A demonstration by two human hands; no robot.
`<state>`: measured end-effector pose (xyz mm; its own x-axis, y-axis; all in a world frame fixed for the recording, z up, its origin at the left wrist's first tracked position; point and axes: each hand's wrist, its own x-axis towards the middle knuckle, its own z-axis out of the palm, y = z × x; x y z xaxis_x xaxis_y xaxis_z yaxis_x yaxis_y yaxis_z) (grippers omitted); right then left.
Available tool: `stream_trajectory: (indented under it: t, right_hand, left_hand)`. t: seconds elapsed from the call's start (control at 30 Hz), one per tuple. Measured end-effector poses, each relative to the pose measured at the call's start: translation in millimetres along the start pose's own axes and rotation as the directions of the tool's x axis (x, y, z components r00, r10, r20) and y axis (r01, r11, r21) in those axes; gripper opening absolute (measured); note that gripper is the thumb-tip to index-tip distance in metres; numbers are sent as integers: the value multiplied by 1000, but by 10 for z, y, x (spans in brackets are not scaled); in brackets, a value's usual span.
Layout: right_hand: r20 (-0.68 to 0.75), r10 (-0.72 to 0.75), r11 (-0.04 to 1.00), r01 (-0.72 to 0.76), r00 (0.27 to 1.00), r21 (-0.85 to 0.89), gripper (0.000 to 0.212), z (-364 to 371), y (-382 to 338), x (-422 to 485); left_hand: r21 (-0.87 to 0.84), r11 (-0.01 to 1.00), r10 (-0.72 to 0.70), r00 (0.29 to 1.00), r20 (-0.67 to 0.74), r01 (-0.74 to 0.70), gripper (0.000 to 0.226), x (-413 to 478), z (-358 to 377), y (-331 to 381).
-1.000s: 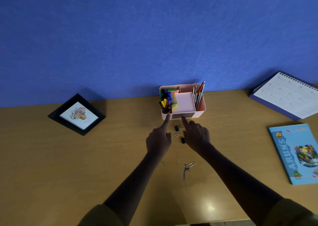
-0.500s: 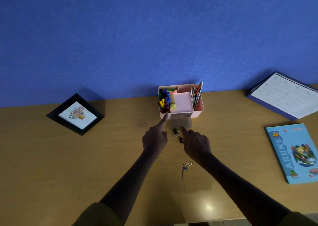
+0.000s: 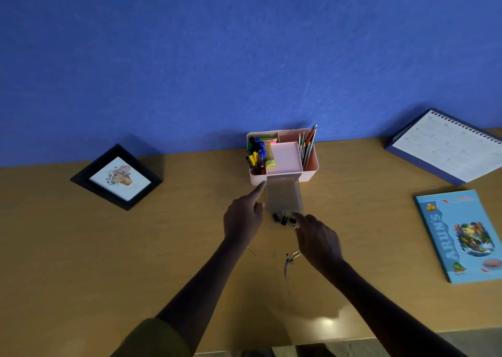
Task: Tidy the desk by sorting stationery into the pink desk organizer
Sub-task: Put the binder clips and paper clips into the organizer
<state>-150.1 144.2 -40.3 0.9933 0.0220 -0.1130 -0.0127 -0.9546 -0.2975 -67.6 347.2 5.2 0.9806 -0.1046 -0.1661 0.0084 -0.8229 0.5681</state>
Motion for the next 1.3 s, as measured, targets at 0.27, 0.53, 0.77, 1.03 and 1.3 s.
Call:
stream_trajectory:
  t: [0.27,0.53,0.77,1.03,1.3]
  right_hand:
    - [147,-159,981,173,976,-88,14,148,260,-327]
    - [173,-264,940,294,949,-174,32,261,294,-499]
    - [164,-360,887,392,918,-243,34,278,272,-518]
    - [219,-371,851,425,902,-308,17,198,160,-498]
    - [245,-387,795,456,889,-400,13,205,93,-445]
  left_hand:
    - [6,993,-121,991,53,121,29,-452,245,-280]
    - [145,982,-135,987,89,121,28,-802,338,-665]
    - [162,986,-64,992,109,46,30,-825,292,-800]
    - [226,972,41,991,126,-69,20,-814,260,-823]
    - [341,895,227,952,204,-287,24,-748,233,-879]
